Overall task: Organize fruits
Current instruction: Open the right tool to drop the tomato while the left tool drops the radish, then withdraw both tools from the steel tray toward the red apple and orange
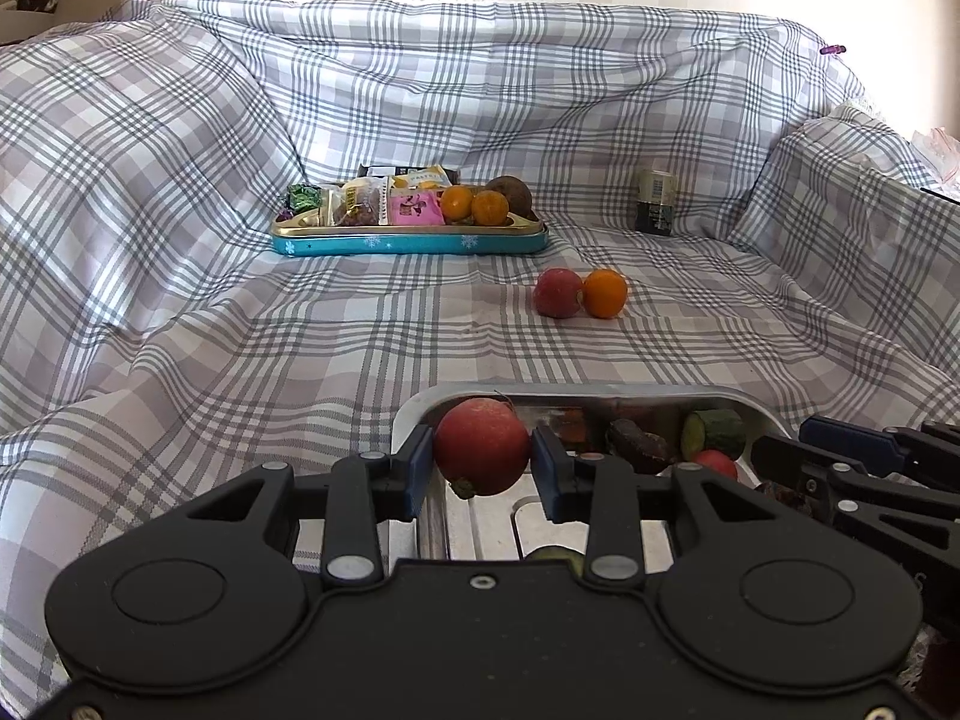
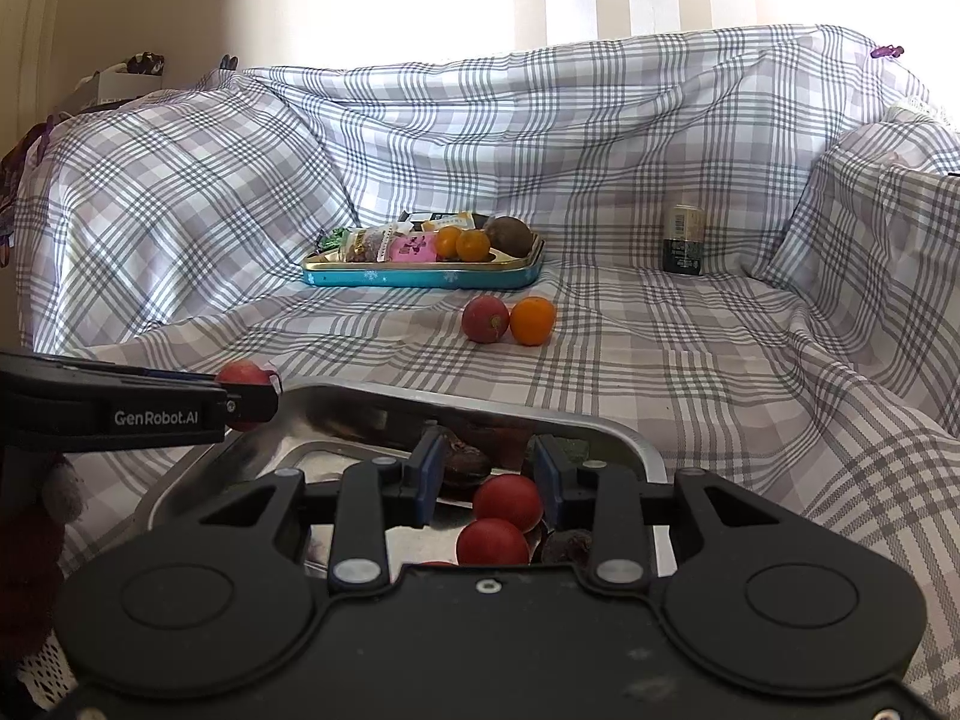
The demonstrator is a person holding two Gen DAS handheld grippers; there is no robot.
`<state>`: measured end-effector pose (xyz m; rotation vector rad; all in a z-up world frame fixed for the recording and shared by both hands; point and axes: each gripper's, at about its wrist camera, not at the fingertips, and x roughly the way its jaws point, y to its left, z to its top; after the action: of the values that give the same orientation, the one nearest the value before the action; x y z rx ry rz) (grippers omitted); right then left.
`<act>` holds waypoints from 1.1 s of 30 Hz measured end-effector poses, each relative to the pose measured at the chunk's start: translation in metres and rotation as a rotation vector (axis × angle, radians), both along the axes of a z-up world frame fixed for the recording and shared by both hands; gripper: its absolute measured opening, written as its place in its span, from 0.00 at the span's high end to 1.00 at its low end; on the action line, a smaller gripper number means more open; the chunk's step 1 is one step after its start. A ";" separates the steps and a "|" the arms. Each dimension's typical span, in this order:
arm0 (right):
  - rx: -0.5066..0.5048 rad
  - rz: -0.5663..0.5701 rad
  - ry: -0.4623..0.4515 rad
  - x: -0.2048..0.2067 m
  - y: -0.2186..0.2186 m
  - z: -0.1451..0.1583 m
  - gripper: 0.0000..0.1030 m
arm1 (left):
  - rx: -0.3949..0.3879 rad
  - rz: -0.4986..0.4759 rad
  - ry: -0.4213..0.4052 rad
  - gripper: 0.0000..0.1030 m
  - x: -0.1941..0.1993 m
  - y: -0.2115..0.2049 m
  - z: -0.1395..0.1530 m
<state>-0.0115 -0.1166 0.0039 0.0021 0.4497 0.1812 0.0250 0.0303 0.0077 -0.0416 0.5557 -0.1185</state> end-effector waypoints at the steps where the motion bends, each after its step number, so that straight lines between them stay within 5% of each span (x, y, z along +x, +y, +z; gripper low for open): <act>1: 0.001 0.000 0.001 0.000 0.000 0.000 0.66 | 0.000 -0.002 0.001 0.57 0.000 0.000 0.000; 33: -0.005 0.001 0.008 0.001 0.000 -0.002 0.66 | 0.020 0.024 0.026 0.54 0.003 -0.002 -0.002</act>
<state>-0.0110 -0.1161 0.0018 -0.0022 0.4581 0.1809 0.0284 0.0286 0.0058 -0.0306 0.5818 -0.0888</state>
